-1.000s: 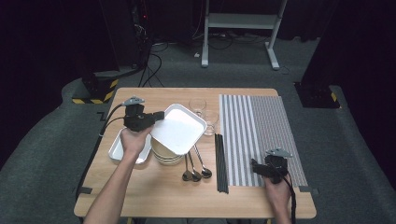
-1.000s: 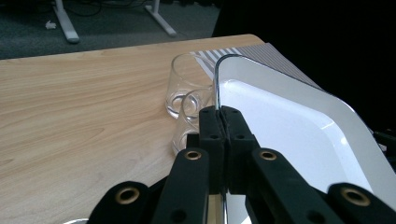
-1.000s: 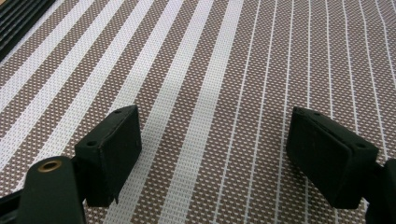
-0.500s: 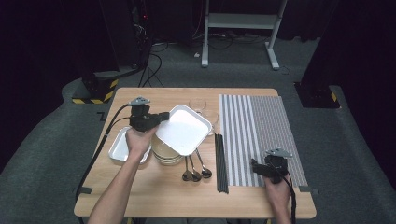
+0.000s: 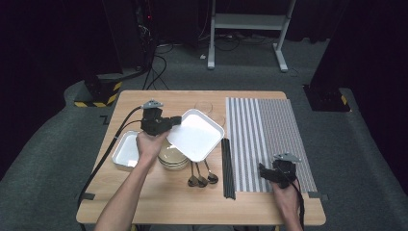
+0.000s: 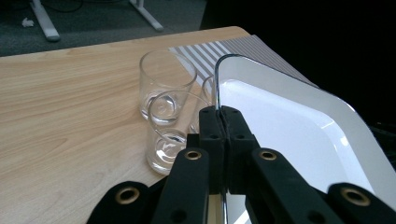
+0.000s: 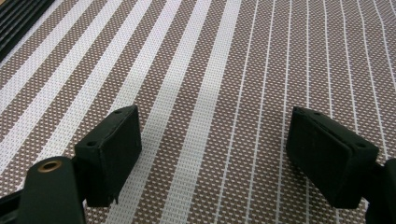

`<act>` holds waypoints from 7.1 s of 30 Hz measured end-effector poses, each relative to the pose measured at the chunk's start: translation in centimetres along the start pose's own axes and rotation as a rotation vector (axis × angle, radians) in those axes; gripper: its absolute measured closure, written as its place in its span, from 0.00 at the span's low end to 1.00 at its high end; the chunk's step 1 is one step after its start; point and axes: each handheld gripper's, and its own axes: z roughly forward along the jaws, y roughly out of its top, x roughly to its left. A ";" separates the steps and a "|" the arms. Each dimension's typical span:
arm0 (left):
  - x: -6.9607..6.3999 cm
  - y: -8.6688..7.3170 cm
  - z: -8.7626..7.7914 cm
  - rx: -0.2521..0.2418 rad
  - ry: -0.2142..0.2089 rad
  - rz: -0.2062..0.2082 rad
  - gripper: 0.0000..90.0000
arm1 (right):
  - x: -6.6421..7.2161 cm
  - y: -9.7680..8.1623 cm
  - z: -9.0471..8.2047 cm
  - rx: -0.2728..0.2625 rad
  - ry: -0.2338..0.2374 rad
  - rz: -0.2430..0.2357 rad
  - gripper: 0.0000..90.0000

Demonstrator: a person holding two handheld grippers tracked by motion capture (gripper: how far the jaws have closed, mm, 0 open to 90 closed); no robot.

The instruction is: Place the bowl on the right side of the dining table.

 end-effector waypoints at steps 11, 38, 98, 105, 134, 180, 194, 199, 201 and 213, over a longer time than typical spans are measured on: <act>-1.1 0.0 1.4 0.007 -0.038 0.000 0.98 | -0.2 0.0 0.0 0.002 0.017 -0.014 0.20; -1.7 -0.8 3.1 0.020 -0.054 -0.015 0.98 | 0.4 3.7 -2.8 -0.079 0.352 -0.047 0.47; -2.5 -0.9 4.1 0.048 -0.080 0.010 0.98 | 6.3 14.7 -3.1 -0.151 0.510 -0.250 0.73; -2.6 -0.8 4.0 0.043 -0.083 0.008 0.98 | 7.3 15.8 -2.3 -0.148 0.520 -0.253 0.76; -2.5 -0.7 3.9 0.038 -0.101 0.008 0.98 | 8.9 17.7 0.4 -0.116 0.570 -0.222 0.88; -2.6 -0.6 4.1 0.047 -0.099 0.013 0.96 | 9.1 17.6 0.5 -0.122 0.581 -0.212 0.98; -2.6 -0.7 4.1 0.037 -0.095 0.033 0.94 | 8.8 17.7 0.3 -0.124 0.597 -0.190 0.98; -2.7 -0.8 4.1 0.043 -0.078 0.040 0.88 | 8.8 17.7 0.2 -0.122 0.592 -0.179 0.98; -2.7 -0.7 4.0 0.041 -0.073 0.045 0.87 | 8.7 17.7 0.2 -0.122 0.587 -0.178 0.98; -2.7 -0.4 3.3 0.021 -0.039 0.069 0.70 | 7.9 17.7 -0.2 -0.122 0.561 -0.161 0.98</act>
